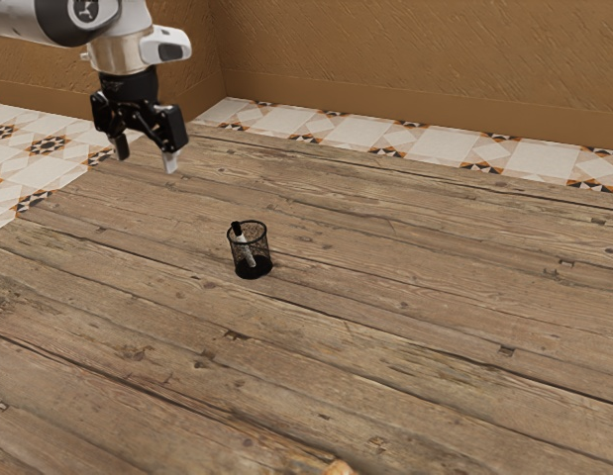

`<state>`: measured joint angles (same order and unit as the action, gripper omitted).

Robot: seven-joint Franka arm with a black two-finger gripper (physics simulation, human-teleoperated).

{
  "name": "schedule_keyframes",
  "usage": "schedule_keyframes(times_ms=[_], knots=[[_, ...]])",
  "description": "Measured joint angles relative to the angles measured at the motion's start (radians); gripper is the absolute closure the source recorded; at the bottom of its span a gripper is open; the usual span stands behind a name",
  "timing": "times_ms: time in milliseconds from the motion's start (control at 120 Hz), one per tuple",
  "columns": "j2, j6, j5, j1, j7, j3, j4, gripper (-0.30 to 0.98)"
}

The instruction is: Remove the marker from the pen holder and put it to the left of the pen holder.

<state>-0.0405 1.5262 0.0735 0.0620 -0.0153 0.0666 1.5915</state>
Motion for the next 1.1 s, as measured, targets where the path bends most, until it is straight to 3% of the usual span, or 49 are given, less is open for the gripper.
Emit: schedule_keyframes(times_ms=[283,450,533,792,1100], knots=[[0.052,0.099,-0.017,0.013,-0.013,-0.002,0.059,0.00],[0.108,0.272,-0.018,0.036,-0.023,-0.002,0.222,0.00],[0.165,0.372,0.014,0.050,-0.026,-0.002,0.251,0.00],[0.398,0.611,0.053,0.015,0.001,0.010,0.100,0.00],[0.545,0.708,0.023,-0.041,0.050,0.019,-0.043,0.00]])
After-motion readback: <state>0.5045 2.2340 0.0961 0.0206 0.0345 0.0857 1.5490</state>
